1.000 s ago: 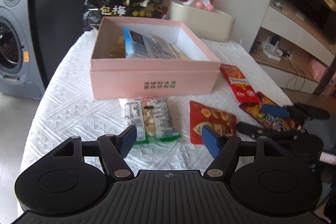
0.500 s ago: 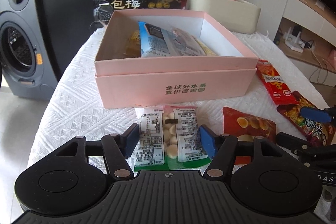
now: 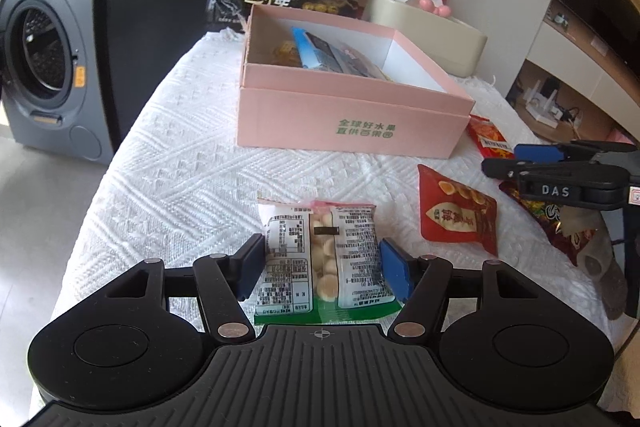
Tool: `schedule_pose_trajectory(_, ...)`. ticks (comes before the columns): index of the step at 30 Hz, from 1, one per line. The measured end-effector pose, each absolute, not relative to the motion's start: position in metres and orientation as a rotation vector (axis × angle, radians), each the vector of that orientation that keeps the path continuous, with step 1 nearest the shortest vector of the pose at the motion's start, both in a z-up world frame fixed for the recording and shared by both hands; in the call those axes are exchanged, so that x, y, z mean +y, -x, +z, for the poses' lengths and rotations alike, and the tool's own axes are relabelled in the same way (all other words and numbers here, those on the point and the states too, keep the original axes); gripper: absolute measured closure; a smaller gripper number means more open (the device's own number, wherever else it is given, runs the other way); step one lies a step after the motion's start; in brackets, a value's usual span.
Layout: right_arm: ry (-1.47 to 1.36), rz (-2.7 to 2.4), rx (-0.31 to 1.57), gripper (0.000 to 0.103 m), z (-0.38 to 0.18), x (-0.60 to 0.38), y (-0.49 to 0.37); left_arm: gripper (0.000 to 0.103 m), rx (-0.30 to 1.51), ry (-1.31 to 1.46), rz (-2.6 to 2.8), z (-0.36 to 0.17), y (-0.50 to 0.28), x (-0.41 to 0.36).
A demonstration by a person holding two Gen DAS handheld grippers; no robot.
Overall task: Organize snacks
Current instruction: 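Lift the cracker packs with left tool while right grasps the red egg-snack packet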
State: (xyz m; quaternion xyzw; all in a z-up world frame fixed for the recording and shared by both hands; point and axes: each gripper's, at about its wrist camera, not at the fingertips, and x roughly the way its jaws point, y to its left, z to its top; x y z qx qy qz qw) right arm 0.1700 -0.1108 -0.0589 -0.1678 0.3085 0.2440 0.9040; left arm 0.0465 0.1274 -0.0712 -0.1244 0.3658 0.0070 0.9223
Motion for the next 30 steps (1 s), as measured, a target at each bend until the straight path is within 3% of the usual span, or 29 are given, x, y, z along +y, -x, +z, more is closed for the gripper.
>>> schedule_pose_trajectory(9, 0.358, 0.747, 0.698, 0.049, -0.059, -0.115, -0.121, 0.035, 0.736, 0.266, -0.005, -0.073, -0.043, 0.129)
schedule_pose_trajectory(13, 0.259, 0.765, 0.683, 0.027, -0.05, -0.116, -0.109, 0.035, 0.722, 0.224, 0.017, -0.075, -0.041, 0.121)
schedule_pose_trajectory(21, 0.018, 0.7, 0.845, 0.027, -0.071, -0.079, -0.136, 0.035, 0.751, 0.181, 0.027, -0.072, -0.031, 0.123)
schedule_pose_trajectory(30, 0.195, 0.675, 0.79, 0.027, -0.077, -0.053, -0.127, 0.035, 0.751, 0.139, 0.047, -0.073, -0.031, 0.116)
